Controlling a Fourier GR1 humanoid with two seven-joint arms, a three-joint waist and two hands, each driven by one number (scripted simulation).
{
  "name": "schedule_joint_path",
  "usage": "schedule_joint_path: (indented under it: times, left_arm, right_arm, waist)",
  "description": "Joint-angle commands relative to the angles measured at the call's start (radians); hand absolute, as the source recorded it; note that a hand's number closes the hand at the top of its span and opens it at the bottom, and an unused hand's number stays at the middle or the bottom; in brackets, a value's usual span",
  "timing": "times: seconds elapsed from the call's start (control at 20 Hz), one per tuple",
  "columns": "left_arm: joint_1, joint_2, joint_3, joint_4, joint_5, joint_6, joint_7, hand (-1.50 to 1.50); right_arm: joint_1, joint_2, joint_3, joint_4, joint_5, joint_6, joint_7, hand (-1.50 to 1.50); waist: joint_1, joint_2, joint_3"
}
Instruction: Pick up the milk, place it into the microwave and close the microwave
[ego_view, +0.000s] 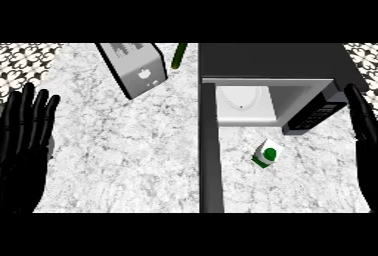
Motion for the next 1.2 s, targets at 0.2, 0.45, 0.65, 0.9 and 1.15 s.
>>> schedule_joint_path:
  times: [0.2, 0.45, 0.65, 0.9, 1.15]
  left_arm:
    - [-0.050, 0.018, -0.043, 0.028, 0.019, -0.065, 0.011, -1.50]
    - [0.089, -0.034, -0.047, -0.001, 0.058, -0.035, 0.057, -1.50]
    - [0.088, -0.064, -0.111, -0.037, -0.003, -0.010, 0.068, -1.50]
    - [0.232, -0.071, -0.155, -0.088, 0.002, -0.015, 0.000, -1.50]
    - [0.178, -0.054, -0.136, -0.170, 0.020, -0.020, 0.141, -1.50]
  right_arm:
    - [-0.104, 0.102, 0.090, 0.154, 0.201, -0.153, 0.023, -1.50]
    - [-0.148, 0.117, 0.078, 0.208, 0.040, -0.246, 0.099, -1.50]
    - [-0.121, 0.110, 0.047, 0.199, 0.041, -0.234, 0.111, -1.50]
    - [-0.035, 0.118, 0.175, 0.206, 0.091, -0.346, 0.074, -1.50]
    - [0.036, 0.101, 0.090, 0.288, 0.029, -0.232, -0.032, -1.50]
  waist:
    - [0.005, 0.023, 0.006]
    - [0.011, 0.022, 0.007]
    - [0.002, 0.021, 0.007]
    - [0.004, 0.020, 0.006]
    - [-0.001, 0.021, 0.007]
